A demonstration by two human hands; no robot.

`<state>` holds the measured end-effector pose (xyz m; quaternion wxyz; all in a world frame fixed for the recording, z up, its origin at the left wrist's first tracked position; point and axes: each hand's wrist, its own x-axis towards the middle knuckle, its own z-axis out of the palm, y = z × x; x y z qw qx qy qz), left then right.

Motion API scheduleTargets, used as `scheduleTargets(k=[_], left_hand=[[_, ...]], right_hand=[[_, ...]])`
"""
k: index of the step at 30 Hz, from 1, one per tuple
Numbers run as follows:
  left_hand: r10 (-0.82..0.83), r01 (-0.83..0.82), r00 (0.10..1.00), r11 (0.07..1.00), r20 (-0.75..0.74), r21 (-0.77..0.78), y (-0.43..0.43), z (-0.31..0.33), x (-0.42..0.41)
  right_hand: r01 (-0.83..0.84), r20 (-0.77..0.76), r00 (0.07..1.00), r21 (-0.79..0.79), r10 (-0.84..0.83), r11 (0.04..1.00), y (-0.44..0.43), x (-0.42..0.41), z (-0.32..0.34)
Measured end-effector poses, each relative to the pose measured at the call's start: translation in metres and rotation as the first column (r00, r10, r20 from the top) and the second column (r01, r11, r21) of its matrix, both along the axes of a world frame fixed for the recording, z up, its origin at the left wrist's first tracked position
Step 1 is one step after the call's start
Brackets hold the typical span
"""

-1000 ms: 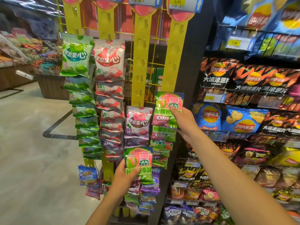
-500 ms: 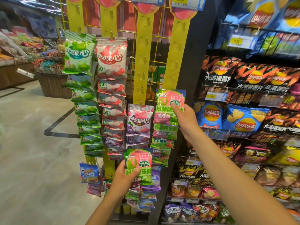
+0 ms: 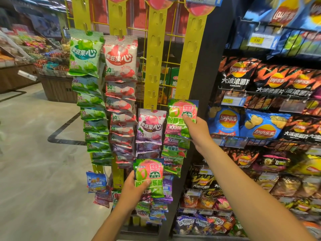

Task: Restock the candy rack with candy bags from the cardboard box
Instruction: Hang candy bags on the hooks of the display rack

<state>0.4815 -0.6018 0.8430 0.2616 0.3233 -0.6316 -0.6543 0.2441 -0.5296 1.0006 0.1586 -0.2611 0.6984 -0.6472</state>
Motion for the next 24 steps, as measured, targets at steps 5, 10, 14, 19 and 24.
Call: scheduleTargets(k=[5, 10, 14, 19, 24], left_hand=[[-0.009, 0.009, 1.0, 1.0, -0.006, -0.002, -0.001, -0.001, -0.002], [-0.03, 0.03, 0.999, 0.999, -0.02, -0.016, -0.002, 0.003, -0.004], [-0.032, 0.032, 0.998, 0.999, -0.045, 0.003, -0.002, 0.006, -0.006], [-0.046, 0.047, 0.996, 0.999, -0.075, 0.006, -0.003, 0.011, -0.009], [-0.066, 0.064, 0.993, 0.998, -0.099, -0.019, -0.006, 0.025, -0.017]], right_hand=[[0.059, -0.172, 0.984, 0.026, -0.053, 0.998, 0.014, 0.013, -0.007], [0.055, -0.225, 0.973, 0.046, -0.044, 0.997, 0.026, 0.014, -0.015], [0.039, -0.165, 0.986, 0.035, -0.033, 0.999, 0.033, 0.017, -0.02], [0.006, -0.016, 1.0, -0.029, -0.006, 1.0, 0.043, 0.021, -0.03], [0.014, 0.069, 0.997, 0.051, -0.018, 0.999, 0.051, 0.027, -0.049]])
